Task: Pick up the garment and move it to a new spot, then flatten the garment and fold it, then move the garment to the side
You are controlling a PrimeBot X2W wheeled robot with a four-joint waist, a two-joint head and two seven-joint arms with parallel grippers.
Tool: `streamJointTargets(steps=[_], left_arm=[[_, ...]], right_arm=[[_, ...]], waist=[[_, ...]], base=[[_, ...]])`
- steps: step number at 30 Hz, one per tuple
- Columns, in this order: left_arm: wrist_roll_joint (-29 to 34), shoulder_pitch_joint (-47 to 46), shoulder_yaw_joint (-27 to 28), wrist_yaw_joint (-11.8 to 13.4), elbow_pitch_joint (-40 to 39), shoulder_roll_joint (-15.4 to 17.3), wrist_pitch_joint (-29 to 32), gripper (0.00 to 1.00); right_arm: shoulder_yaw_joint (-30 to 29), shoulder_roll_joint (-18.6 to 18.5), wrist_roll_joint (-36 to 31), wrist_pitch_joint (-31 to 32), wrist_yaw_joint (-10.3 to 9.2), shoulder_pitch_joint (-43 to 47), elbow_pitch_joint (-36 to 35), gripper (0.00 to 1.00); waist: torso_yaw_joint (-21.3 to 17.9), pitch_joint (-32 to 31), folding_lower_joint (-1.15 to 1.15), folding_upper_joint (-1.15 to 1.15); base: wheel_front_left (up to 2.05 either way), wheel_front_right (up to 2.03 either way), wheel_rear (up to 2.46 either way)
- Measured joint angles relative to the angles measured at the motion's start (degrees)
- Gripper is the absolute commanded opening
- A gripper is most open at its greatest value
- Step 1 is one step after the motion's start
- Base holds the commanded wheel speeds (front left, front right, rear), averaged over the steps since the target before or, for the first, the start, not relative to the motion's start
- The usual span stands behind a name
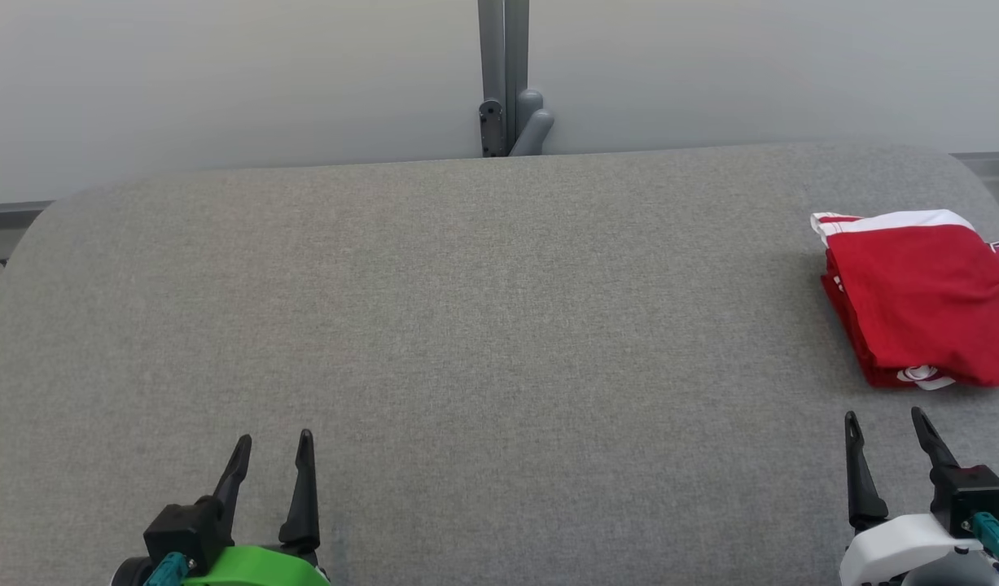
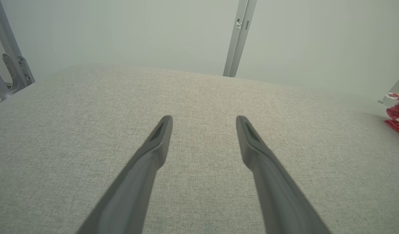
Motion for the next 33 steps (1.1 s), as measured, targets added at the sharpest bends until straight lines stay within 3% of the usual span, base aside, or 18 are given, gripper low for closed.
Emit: streamJointTargets(steps=[15, 16, 23, 33], left_arm=[[-0.1, 0.57, -0.05, 0.01, 0.86, -0.12, 0.09, 1.0], [-0.1, 0.57, -0.08, 0.01, 1.01, -0.13, 0.09, 0.0], [-0.98, 1.77, -0.29, 0.01, 4.01, -0.31, 0.9, 0.0], [-11.35, 1.55, 0.89, 0.0, 3.34, -0.32, 3.48, 0.0]], right_arm=[[0.3, 0.44, 0.04, 0.03, 0.01, 0.57, 0.8, 1.0], [0.33, 0.47, 0.04, 0.03, 0.01, 0.58, 0.96, 0.0], [0.21, 1.46, 1.23, 1.0, 0.01, 1.33, 4.36, 0.0], [0.52, 1.45, 13.96, 3.91, 0.01, 0.89, 4.28, 0.0]], waist=[[0.31, 0.04, 0.0, 0.0], [0.31, 0.04, 0.0, 0.0], [0.29, 0.06, 0.0, 0.0], [0.16, 0.11, 0.0, 0.0]], base=[[0.0, 0.0, 0.0], [0.0, 0.0, 0.0], [0.0, 0.0, 0.0], [0.0, 0.0, 0.0]])
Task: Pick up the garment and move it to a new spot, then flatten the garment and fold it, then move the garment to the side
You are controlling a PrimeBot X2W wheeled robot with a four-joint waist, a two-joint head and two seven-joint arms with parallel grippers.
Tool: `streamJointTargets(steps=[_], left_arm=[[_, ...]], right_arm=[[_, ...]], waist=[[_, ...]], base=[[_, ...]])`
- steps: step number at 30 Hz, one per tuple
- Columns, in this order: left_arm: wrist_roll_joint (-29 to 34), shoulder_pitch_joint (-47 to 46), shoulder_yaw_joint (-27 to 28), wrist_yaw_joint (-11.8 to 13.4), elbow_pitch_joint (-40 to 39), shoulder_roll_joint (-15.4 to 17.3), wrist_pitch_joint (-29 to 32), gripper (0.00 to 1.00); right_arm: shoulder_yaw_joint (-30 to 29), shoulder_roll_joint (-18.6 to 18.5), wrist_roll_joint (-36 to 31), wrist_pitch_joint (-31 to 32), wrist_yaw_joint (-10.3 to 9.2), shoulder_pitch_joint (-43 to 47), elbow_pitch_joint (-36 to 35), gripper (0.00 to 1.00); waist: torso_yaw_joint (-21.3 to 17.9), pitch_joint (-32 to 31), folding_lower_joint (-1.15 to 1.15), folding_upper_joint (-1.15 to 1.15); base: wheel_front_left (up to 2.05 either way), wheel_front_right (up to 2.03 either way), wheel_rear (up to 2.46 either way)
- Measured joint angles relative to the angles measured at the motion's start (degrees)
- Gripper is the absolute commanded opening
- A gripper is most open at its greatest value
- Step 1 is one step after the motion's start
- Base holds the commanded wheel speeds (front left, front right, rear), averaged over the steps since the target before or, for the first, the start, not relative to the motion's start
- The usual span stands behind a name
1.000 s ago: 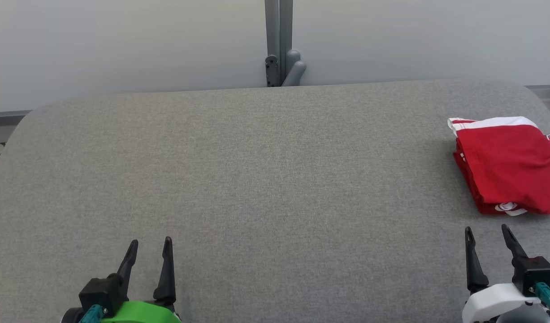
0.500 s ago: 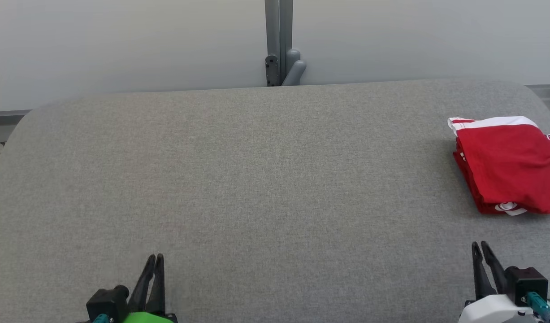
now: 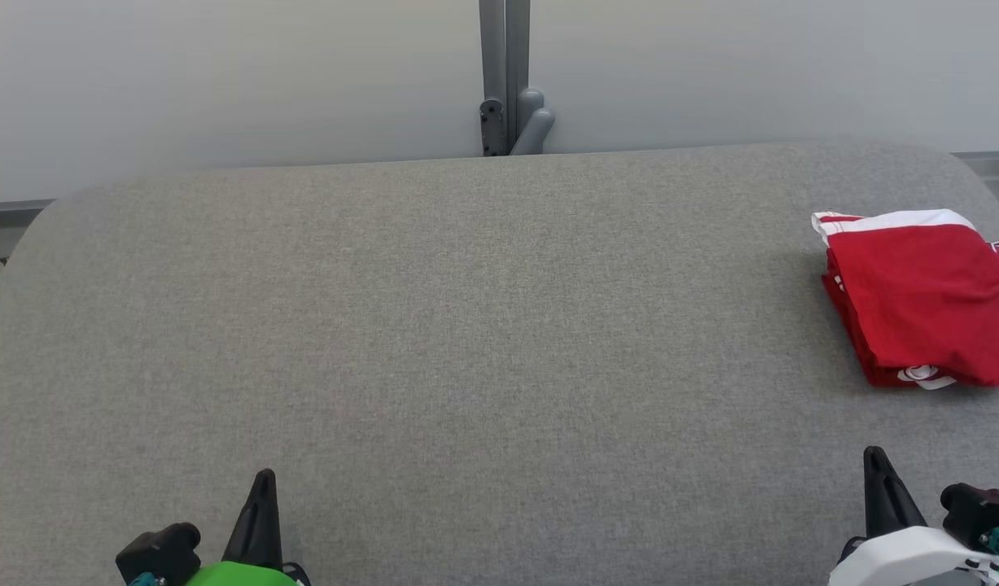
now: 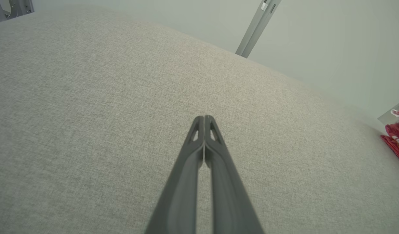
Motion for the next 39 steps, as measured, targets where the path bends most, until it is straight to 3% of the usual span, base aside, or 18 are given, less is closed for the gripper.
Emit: streamJointTargets(steps=[16, 39], left_arm=[[-15.04, -1.65, 1.79, 0.0, -1.56, 0.0, 4.01, 0.0], [-31.06, -3.54, 3.71, 0.0, -3.07, 0.02, 8.32, 0.0]], right_arm=[[1.35, -0.21, 19.04, 3.77, 0.0, -1.59, -1.24, 0.0], [2.27, -0.53, 38.71, 8.08, -0.01, -3.61, -2.14, 0.0]], waist=[[-0.21, 0.09, 0.0, 0.0], [-0.49, 0.21, 0.0, 0.0]], base=[[0.0, 0.0, 0.0], [0.0, 0.0, 0.0]])
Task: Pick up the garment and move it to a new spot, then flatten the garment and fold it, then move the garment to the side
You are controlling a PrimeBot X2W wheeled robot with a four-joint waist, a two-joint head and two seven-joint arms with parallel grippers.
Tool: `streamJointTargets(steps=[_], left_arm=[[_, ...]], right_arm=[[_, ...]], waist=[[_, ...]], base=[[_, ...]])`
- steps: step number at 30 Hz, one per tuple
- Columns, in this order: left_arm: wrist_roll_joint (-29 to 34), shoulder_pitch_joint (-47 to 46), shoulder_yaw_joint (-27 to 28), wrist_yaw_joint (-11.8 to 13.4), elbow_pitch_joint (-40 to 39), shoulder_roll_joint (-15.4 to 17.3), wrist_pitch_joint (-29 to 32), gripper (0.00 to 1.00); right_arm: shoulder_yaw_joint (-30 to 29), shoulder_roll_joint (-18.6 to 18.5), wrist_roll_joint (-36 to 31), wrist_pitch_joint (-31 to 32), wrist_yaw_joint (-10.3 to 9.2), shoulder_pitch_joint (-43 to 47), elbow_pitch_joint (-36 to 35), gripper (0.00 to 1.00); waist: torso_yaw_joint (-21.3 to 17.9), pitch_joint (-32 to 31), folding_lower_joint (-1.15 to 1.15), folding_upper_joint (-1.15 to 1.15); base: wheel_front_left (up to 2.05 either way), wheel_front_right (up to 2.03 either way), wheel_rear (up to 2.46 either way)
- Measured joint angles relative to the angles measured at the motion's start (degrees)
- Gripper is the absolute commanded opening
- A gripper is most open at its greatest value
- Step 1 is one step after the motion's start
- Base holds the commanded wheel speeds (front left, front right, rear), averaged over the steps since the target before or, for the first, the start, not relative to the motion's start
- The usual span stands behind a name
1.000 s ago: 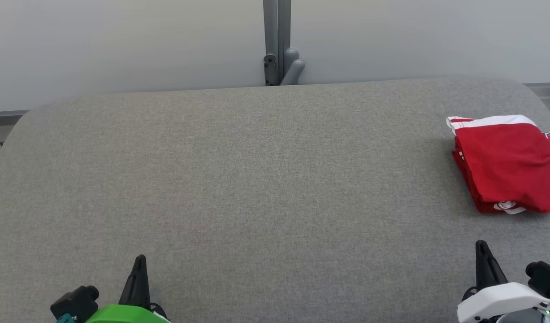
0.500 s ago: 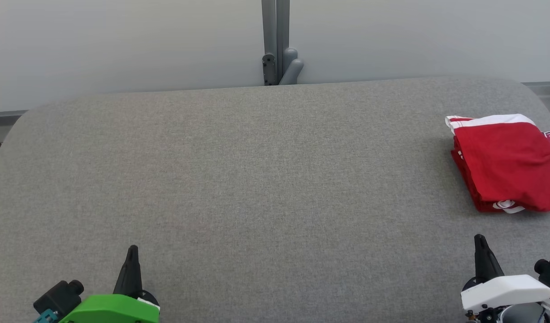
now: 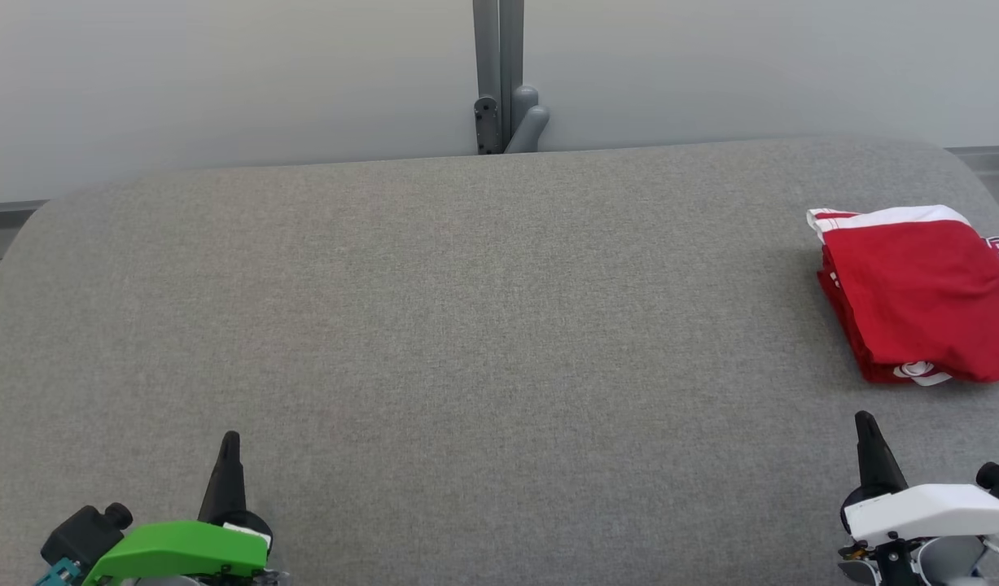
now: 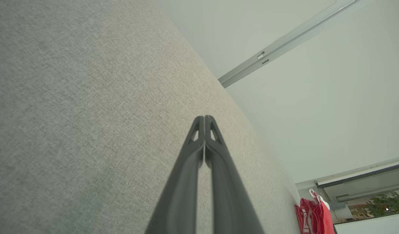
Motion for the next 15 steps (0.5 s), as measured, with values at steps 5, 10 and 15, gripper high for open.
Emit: streamJointTargets(steps=[5, 10, 15], left_arm=[[-3.82, -0.43, 0.45, 0.0, -0.37, 0.0, 1.0, 0.0], [-6.47, -0.79, 0.75, 0.0, -0.71, 0.01, 1.74, 0.0], [-8.82, -1.14, 1.02, 0.0, -0.9, 0.01, 2.27, 0.0]], right_arm=[[0.24, -0.04, 4.71, 1.0, 0.0, -0.54, -0.21, 0.0], [0.43, -0.1, 8.38, 1.92, -0.03, -1.01, -0.42, 0.0], [0.57, -0.14, 11.26, 2.52, -0.04, -1.18, -0.51, 0.0]], waist=[[-0.07, 0.03, 0.0, 0.0], [-0.14, 0.06, 0.0, 0.0], [-0.19, 0.08, 0.0, 0.0]], base=[[0.0, 0.0, 0.0], [0.0, 0.0, 0.0], [0.0, 0.0, 0.0]])
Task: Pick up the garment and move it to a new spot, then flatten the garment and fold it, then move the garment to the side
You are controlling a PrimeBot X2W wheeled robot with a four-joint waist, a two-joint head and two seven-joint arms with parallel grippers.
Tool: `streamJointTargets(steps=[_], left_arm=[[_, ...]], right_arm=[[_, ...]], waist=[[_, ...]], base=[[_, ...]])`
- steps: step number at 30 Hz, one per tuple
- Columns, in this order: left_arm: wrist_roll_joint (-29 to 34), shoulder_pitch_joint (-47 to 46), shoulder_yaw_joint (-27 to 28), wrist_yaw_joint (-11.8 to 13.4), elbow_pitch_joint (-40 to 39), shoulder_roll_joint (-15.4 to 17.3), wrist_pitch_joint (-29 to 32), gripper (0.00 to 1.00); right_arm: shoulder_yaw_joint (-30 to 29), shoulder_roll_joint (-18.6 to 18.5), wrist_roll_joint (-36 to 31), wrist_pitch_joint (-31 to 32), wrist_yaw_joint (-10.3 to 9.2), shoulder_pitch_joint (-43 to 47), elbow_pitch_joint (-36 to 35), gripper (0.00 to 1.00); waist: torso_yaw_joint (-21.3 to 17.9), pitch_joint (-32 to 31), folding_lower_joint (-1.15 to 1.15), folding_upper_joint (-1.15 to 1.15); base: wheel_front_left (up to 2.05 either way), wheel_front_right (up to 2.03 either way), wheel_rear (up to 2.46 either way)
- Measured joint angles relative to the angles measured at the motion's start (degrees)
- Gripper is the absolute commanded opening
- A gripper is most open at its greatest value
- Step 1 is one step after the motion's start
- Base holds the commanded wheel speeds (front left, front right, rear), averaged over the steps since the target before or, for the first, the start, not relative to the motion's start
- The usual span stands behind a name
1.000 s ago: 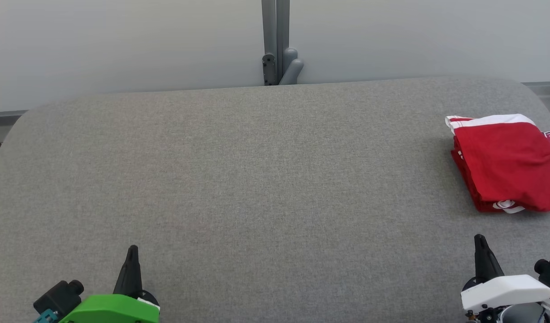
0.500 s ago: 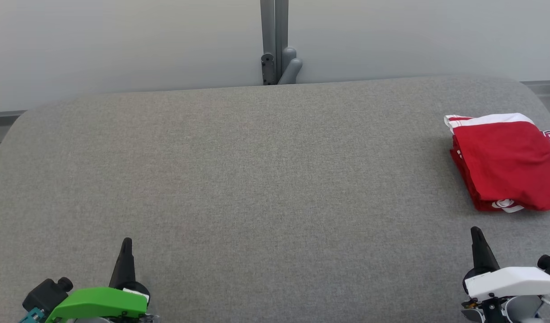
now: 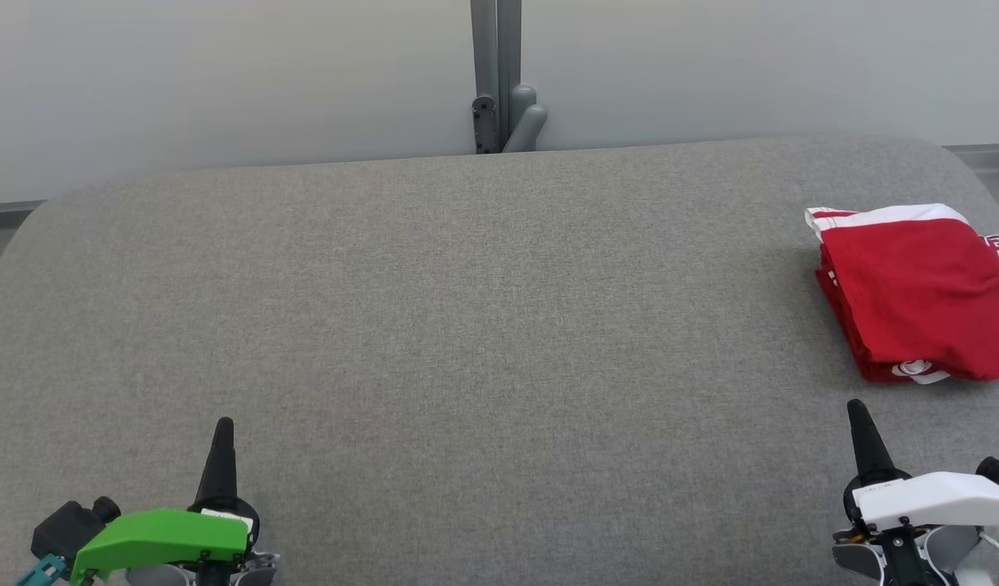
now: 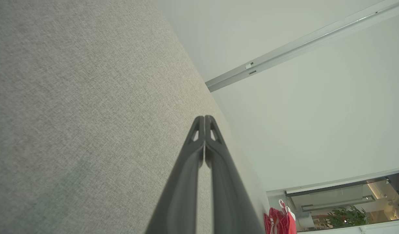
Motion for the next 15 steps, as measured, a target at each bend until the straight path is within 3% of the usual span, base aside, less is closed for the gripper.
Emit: streamJointTargets(steps=[15], left_arm=[[-7.73, -1.01, 1.03, -0.02, -0.71, 0.02, 2.21, 0.0]], right_arm=[[0.45, -0.15, 9.72, 2.04, 0.0, -1.07, -0.47, 0.0]], waist=[[-0.19, 0.08, 0.0, 0.0]], base=[[0.0, 0.0, 0.0]])
